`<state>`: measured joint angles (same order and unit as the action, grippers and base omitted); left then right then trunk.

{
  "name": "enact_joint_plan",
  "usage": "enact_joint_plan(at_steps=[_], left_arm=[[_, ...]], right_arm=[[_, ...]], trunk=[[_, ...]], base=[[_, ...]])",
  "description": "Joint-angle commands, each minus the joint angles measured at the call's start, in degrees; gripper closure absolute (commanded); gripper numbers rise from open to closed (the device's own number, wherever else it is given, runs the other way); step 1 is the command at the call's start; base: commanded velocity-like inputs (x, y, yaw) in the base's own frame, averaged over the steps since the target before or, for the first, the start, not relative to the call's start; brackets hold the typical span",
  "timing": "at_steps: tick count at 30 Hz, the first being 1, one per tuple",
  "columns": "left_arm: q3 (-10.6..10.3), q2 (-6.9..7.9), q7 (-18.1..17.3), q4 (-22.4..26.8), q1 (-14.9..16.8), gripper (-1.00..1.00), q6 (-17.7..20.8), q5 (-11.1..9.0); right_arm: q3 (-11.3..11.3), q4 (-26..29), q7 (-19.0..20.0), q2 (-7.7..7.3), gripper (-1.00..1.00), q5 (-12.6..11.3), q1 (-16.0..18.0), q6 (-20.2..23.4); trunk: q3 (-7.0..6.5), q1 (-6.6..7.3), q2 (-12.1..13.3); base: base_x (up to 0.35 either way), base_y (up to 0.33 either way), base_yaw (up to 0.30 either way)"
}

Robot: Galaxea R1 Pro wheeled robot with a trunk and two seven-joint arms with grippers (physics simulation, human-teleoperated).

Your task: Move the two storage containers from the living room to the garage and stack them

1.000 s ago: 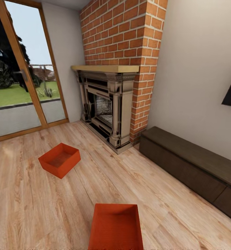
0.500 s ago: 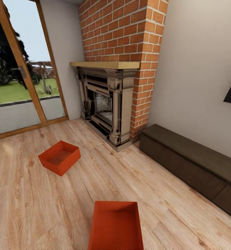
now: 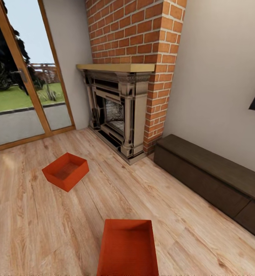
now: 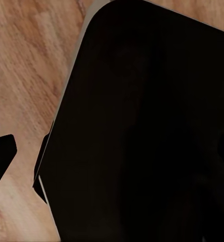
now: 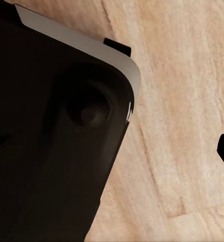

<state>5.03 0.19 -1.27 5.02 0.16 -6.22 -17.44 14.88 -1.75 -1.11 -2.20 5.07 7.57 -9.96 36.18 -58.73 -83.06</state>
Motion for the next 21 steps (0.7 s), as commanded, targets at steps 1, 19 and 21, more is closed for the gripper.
enact_joint_plan(at_steps=[1, 19, 21], left_arm=[[0.4, -0.02, -0.1, 0.0, 0.0, -1.0, -0.1, 0.0], [0.4, 0.0, -0.1, 0.0, 0.0, -1.0, -0.1, 0.0], [0.4, -0.01, -0.1, 0.0, 0.0, -1.0, -0.1, 0.0]], right_arm=[[0.0, -0.2, -0.1, 0.0, -1.0, 0.5, 0.1, -0.3], [-0.1, -0.2, -0.2, 0.0, -1.0, 0.5, 0.1, -0.4], [-0.1, -0.2, -0.2, 0.0, -1.0, 0.5, 0.1, -0.4]], trunk=[[0.14, 0.0, 0.0], [1.8, 0.0, 0.0], [1.99, 0.0, 0.0]], base=[[0.0, 0.0, 0.0], [0.0, 0.0, 0.0], [0.0, 0.0, 0.0]])
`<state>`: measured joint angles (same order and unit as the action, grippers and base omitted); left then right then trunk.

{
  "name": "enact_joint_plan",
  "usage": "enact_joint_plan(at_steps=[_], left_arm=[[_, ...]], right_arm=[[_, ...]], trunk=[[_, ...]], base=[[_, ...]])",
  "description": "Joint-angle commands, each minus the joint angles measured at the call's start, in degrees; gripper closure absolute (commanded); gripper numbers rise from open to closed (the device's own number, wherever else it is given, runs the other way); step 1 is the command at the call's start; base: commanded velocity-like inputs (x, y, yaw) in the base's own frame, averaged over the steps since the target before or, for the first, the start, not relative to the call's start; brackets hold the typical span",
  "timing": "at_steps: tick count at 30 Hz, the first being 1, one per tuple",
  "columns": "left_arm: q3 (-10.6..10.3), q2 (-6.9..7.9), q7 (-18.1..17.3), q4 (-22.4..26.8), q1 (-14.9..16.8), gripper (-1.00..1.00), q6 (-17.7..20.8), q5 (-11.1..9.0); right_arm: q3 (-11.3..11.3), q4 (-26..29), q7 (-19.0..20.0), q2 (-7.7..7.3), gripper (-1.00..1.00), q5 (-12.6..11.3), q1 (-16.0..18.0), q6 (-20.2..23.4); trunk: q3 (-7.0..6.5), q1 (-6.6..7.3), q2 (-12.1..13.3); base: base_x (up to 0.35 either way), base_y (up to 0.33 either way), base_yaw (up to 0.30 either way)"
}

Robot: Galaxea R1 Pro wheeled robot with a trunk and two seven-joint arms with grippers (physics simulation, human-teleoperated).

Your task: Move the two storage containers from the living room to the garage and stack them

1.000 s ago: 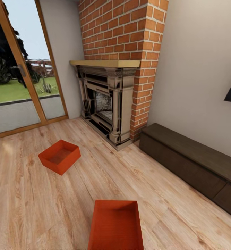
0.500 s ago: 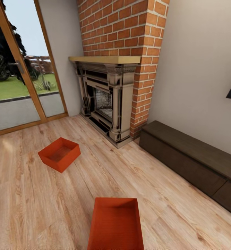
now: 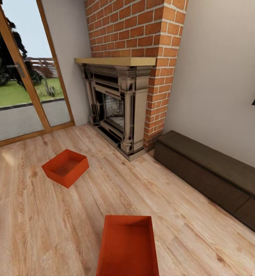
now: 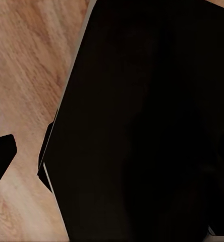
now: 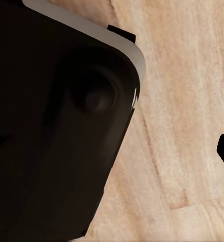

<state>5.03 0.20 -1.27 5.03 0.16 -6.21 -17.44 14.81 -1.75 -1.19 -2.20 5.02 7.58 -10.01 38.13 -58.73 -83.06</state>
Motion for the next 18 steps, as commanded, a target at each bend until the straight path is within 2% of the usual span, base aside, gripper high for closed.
enact_joint_plan(at_steps=[1, 18], left_arm=[[0.4, -0.01, -0.1, 0.0, 0.0, -1.0, -0.1, 0.0], [0.4, -0.02, -0.1, 0.0, 0.0, -1.0, -0.1, 0.0]], right_arm=[[0.0, -0.2, -0.1, 0.0, -1.0, 0.5, 0.1, -0.3], [0.0, -0.2, -0.2, 0.09, -1.0, 0.5, 0.1, -0.4]], trunk=[[0.14, 0.0, 0.0], [1.71, 0.0, 0.0]], base=[[0.0, 0.0, 0.0], [0.0, 0.0, 0.0]])
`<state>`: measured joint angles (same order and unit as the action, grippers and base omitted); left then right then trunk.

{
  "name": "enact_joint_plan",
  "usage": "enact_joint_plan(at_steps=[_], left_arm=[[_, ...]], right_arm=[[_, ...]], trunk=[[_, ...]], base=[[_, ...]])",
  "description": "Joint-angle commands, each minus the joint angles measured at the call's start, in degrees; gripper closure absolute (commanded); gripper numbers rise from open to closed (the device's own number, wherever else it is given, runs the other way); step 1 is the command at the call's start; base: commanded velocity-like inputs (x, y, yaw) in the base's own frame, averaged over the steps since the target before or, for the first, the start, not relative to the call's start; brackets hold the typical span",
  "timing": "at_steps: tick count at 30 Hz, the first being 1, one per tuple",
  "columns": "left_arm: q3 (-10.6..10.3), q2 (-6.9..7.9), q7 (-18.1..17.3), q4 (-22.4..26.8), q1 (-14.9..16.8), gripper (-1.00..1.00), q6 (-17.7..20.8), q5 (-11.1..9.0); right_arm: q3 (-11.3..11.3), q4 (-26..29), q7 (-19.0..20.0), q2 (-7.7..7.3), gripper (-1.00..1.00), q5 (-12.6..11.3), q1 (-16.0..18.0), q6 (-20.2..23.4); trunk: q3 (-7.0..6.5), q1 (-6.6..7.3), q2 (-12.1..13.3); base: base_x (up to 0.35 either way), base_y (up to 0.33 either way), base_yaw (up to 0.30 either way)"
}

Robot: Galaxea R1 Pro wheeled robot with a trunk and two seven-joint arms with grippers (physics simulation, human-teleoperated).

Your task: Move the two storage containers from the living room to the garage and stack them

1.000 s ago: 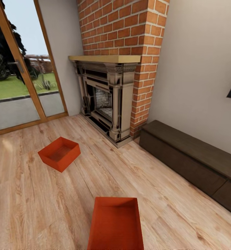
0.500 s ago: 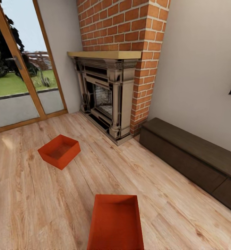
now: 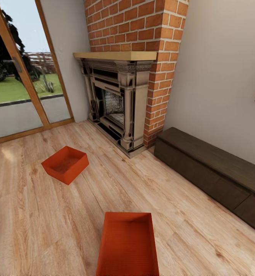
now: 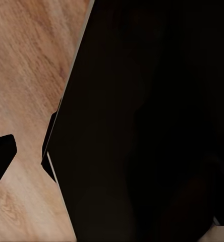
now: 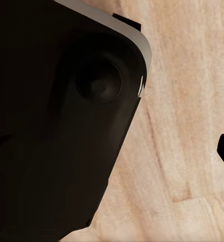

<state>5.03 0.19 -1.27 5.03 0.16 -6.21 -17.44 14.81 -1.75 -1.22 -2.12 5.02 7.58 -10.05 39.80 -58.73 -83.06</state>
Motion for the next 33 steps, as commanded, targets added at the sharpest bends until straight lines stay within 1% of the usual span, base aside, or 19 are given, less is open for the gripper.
enact_joint_plan(at_steps=[1, 33], left_arm=[[0.5, -0.01, -0.1, 0.0, 0.0, -1.0, -0.1, 0.0], [0.5, 0.01, -0.1, 0.0, 0.0, -1.0, -0.1, 0.0]], right_arm=[[0.0, -0.2, -0.1, 0.0, -1.0, 0.5, 0.1, -0.3], [0.0, -0.2, -0.2, 0.01, -1.0, 0.5, 0.1, -0.3]], trunk=[[0.13, 0.0, 0.0], [3.1, 0.0, 0.0]], base=[[0.0, 0.0, 0.0], [0.0, 0.0, 0.0]])
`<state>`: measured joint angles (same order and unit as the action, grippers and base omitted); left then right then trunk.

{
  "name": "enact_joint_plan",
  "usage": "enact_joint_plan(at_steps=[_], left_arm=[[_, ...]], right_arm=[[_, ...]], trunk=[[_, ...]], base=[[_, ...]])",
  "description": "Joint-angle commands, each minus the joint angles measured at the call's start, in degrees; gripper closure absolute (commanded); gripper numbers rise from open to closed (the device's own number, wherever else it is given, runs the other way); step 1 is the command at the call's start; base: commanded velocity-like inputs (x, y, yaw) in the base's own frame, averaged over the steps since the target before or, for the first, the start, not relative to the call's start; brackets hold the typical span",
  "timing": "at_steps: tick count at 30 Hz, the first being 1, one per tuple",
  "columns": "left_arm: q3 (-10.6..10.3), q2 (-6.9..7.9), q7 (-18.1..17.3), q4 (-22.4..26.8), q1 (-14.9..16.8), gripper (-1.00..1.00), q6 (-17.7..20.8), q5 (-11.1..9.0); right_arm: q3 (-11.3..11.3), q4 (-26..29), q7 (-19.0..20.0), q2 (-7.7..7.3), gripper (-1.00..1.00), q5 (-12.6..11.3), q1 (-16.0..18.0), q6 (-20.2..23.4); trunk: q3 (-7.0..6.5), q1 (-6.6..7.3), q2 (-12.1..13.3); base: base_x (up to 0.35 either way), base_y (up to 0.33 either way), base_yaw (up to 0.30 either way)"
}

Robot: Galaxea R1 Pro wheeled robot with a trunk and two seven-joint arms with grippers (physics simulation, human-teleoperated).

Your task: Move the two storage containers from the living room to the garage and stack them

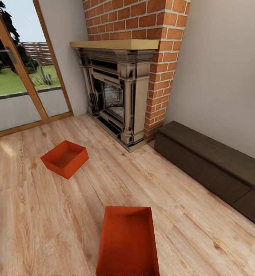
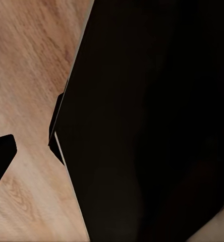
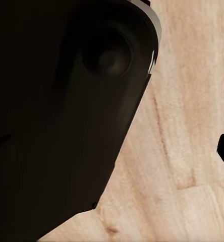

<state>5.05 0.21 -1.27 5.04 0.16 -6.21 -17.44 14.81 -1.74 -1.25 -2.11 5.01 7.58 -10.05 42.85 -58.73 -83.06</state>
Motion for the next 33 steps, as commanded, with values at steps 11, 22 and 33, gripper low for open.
enact_joint_plan(at_steps=[11, 22, 33], left_arm=[[0.4, -0.03, -0.1, 0.0, 0.0, -1.0, -0.1, 0.0], [0.4, -0.03, -0.1, 0.0, 0.0, -1.0, -0.1, 0.0], [0.4, -0.03, -0.1, 0.0, 0.0, -1.0, -0.1, 0.0]], right_arm=[[0.0, -0.2, -0.1, 0.0, -1.0, 0.5, 0.1, -0.4], [0.0, -0.2, -0.1, 0.0, -1.0, 0.5, 0.1, -0.4], [0.0, -0.2, -0.1, 0.0, -1.0, 0.5, 0.1, -0.4]], trunk=[[1.06, 0.0, 0.0], [2.08, 0.0, 0.0], [3.09, 0.0, 0.0]], base=[[0.0, 0.0, 0.0], [0.0, 0.0, 0.0], [0.0, 0.0, 0.0]])
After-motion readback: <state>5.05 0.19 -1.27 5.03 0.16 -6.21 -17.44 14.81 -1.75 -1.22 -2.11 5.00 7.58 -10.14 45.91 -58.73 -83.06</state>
